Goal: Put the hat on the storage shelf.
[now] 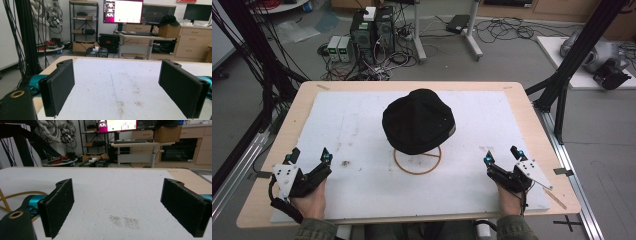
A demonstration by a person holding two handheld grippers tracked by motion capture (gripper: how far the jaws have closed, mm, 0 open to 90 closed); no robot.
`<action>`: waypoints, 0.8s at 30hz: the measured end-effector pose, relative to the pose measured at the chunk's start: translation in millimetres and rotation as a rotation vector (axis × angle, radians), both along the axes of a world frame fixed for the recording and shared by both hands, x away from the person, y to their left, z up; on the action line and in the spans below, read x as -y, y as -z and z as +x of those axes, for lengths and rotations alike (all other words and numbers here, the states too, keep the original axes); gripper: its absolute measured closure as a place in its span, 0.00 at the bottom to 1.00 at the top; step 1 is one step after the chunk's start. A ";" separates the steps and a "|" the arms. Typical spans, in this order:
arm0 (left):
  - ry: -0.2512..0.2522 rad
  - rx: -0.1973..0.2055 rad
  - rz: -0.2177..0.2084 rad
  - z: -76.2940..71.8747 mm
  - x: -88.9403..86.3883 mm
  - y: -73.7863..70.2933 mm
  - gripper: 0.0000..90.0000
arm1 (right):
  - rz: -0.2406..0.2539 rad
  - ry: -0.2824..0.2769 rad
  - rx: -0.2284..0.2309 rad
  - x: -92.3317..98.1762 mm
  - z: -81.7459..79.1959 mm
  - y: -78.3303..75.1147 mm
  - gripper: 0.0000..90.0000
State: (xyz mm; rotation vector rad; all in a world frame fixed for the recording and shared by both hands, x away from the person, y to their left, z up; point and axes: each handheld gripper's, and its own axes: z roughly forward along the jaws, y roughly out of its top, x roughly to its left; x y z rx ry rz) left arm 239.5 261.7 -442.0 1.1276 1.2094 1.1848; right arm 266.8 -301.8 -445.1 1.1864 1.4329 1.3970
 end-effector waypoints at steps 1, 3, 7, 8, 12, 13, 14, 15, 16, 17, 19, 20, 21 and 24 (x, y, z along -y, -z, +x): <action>0.003 -0.006 0.006 0.5 0.2 0.1 0.15 | -0.001 -0.003 0.000 0.1 0.0 0.3 0.12; 0.004 -0.008 0.013 1.4 1.9 -0.1 0.15 | -0.002 -0.005 0.000 0.2 -0.2 0.2 0.12; 0.008 -0.015 0.028 1.0 3.4 -0.2 0.15 | 0.004 -0.011 -0.002 0.9 -0.5 0.1 0.12; 0.006 -0.014 0.030 0.7 3.3 -0.2 0.15 | 0.005 -0.006 -0.003 1.4 -0.2 0.4 0.12; 0.010 -0.022 0.022 0.3 1.7 0.2 0.16 | 0.010 -0.003 -0.004 2.8 0.5 0.5 0.12; 0.016 -0.027 0.022 0.1 1.4 0.5 0.16 | 0.019 -0.002 -0.007 2.7 0.3 0.5 0.12; 0.020 -0.032 0.030 -0.8 1.4 0.5 0.16 | 0.023 -0.003 -0.008 2.9 0.3 0.5 0.12; 0.024 -0.031 0.039 -1.4 1.8 0.5 0.16 | 0.023 -0.003 -0.008 2.9 0.3 0.5 0.12; 0.031 -0.029 0.050 -2.2 2.1 0.2 0.16 | 0.018 -0.002 -0.004 3.5 1.1 0.5 0.12; 0.032 -0.027 0.060 -2.7 2.2 -0.2 0.16 | 0.025 -0.006 -0.010 3.2 0.8 0.7 0.12; 0.035 -0.022 0.062 -2.6 2.0 -0.3 0.16 | 0.021 -0.009 -0.010 3.6 1.5 0.9 0.12; 0.041 -0.025 0.062 -2.4 1.4 -0.1 0.16 | 0.022 -0.009 -0.013 3.7 1.9 1.3 0.12; 0.041 -0.030 0.061 -2.1 1.2 0.1 0.16 | 0.025 -0.009 -0.016 3.6 1.8 1.2 0.12; 0.041 -0.028 0.056 -1.1 0.1 0.9 0.16 | 0.023 -0.011 -0.014 3.9 2.1 1.3 0.12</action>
